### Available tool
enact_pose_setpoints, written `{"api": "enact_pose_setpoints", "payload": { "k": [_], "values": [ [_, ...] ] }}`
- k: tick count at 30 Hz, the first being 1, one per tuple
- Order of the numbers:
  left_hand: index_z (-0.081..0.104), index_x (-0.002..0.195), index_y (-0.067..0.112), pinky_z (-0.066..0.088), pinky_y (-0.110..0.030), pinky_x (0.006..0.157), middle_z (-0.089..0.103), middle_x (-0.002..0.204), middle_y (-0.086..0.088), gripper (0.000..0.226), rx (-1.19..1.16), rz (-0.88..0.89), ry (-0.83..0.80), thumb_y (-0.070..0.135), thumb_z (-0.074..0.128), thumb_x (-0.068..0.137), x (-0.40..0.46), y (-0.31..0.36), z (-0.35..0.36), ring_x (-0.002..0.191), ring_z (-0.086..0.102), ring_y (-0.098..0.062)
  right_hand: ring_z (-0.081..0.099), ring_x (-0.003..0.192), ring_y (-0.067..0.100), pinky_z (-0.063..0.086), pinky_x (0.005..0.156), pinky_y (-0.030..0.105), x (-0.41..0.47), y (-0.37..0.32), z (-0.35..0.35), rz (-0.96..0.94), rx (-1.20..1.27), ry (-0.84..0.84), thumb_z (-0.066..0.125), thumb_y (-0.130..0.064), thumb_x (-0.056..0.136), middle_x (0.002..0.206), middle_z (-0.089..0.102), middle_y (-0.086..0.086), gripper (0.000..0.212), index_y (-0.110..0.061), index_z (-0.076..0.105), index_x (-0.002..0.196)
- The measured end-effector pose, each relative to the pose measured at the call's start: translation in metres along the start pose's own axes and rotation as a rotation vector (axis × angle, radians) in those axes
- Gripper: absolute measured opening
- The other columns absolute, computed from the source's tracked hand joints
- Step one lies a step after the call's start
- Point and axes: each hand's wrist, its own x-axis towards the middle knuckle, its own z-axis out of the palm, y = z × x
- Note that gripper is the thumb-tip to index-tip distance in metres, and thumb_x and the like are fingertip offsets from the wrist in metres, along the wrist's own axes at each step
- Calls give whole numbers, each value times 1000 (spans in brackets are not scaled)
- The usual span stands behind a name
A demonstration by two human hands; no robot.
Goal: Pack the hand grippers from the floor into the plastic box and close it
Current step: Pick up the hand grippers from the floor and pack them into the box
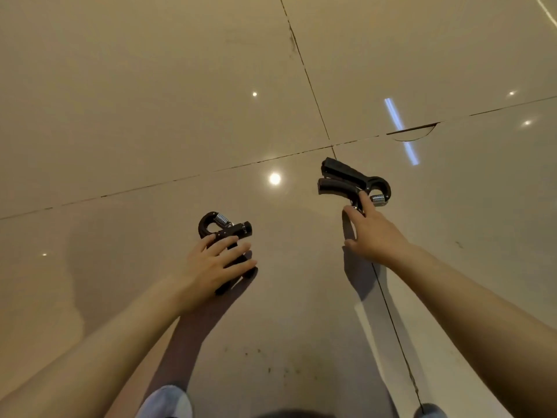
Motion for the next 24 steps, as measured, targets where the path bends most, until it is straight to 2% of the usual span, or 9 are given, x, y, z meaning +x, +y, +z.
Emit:
{"api": "enact_pose_setpoints", "payload": {
  "k": [2,4,7,11,13,16,19,21,24],
  "values": [
    [50,125,28,49,-47,90,59,128,-3,80,46,109,-16,23,86,55,8,3,-3,112,60,-28,49,119,32,45,95,39,-12,-6,16,-51,27,36,63,-29,86,157,-7,7,61,-9,34,136],
    [51,126,26,48,-45,92,57,128,-3,75,73,189,-57,21,83,59,15,2,-7,110,59,-26,42,128,32,41,100,37,-30,-12,36,-94,66,23,59,-28,88,156,0,10,67,-4,26,141],
    [49,126,26,46,-44,92,56,128,-3,67,101,239,-62,16,77,66,21,2,-11,105,59,-25,38,131,27,40,100,32,-54,-10,53,-95,23,18,58,-37,88,154,7,11,73,-9,21,143],
    [47,126,24,47,-45,91,54,129,-5,68,114,289,-101,14,77,66,22,2,-6,107,57,-28,45,116,26,43,94,34,-51,-1,42,-187,-55,128,60,-38,83,137,38,9,55,-14,44,130],
    [44,128,23,44,-47,96,50,134,-8,68,113,295,-115,13,76,69,21,5,-2,114,53,-30,48,116,33,45,91,41,-33,-3,26,-187,-45,224,63,-30,81,137,44,13,50,-13,51,126],
    [47,123,22,46,-47,94,54,127,-9,72,121,282,-93,13,82,60,20,7,1,110,56,-31,40,125,36,42,96,47,3,-15,-2,-209,-43,326,60,-28,85,145,34,16,53,-14,45,134],
    [41,127,23,46,-49,94,50,129,-10,74,110,274,-102,13,80,64,21,8,2,112,53,-33,15,139,36,27,109,51,43,-24,-28,-186,-194,181,56,-39,88,156,6,13,68,-27,22,146],
    [37,129,23,45,-51,93,48,131,-11,75,100,262,-110,14,78,66,21,10,2,114,51,-35,5,141,39,21,109,55,63,-25,-35,-142,-293,50,57,-45,88,157,-7,11,75,-34,13,147],
    [51,119,24,50,-50,87,58,118,-10,74,72,252,-52,20,84,53,23,13,-5,102,59,-31,16,135,41,28,104,56,70,-23,-27,-154,-351,15,57,-45,89,155,-1,13,67,-35,18,143]
  ]
}}
